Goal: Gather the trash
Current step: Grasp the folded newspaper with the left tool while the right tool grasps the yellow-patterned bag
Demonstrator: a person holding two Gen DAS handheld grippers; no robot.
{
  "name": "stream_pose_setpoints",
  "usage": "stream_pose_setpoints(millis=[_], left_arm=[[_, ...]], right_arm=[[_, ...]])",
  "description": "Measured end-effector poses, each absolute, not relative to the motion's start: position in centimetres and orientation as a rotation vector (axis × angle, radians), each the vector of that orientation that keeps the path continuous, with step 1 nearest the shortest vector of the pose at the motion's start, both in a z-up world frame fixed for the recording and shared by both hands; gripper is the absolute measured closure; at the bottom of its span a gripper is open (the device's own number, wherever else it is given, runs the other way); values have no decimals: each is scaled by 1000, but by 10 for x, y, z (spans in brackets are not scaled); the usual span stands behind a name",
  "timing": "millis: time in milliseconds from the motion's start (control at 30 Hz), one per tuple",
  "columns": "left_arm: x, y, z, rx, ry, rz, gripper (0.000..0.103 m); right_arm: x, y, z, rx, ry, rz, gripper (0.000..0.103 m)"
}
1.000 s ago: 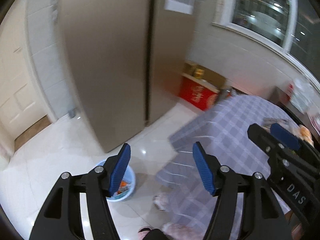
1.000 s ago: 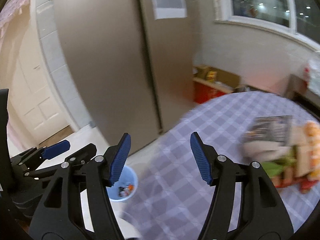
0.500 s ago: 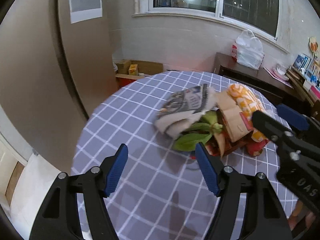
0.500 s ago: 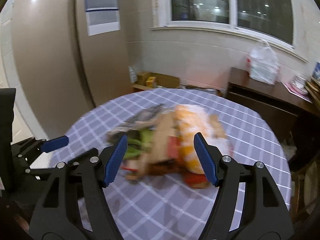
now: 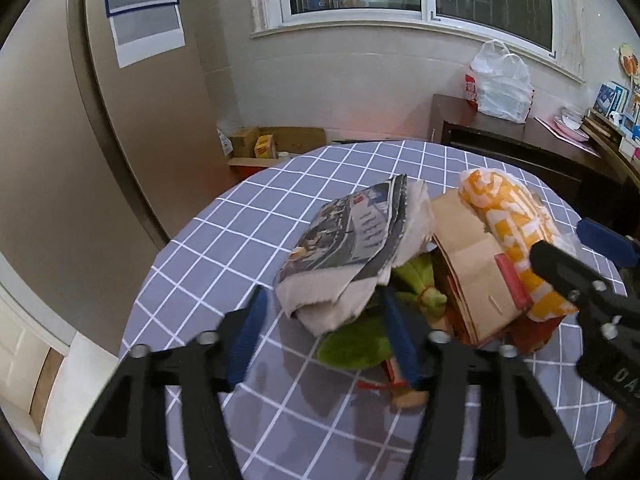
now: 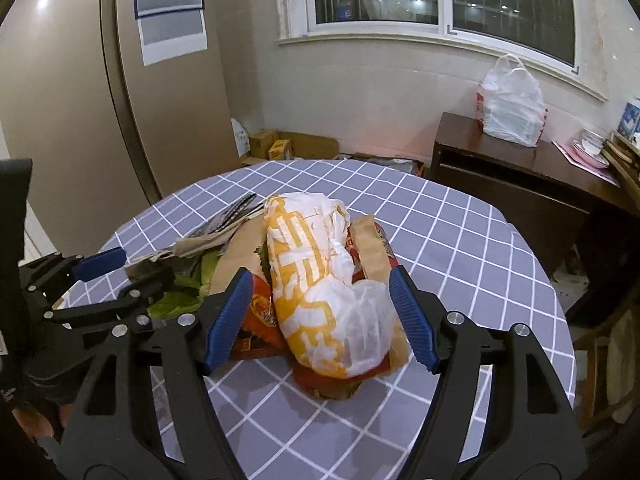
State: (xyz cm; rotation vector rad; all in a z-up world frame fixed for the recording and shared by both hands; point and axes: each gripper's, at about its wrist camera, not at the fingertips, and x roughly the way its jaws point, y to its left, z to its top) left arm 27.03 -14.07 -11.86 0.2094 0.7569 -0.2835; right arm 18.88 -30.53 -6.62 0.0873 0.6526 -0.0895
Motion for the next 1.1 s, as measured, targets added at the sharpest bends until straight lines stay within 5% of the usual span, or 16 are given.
stream_pose_setpoints(millis=[67,200,267,433,1100], left_arm=[[276,-142,-121,215,774,-288,76],[280,-138,-121,201,763,-275,89],[281,-131,-119,174,753,-265,97],[277,-124,-114,138,734,-256,99],[224,-28,-58,-40,598,-155,99]], right_arm=[[195,-304,-70,74,672,-95,33],[202,-305,-76,80,689,-88,36],[202,-307,-76,81,685,-87,58],[202,-306,-71,100,687,-66,67],[186,-200,-15,25,558,76,67]])
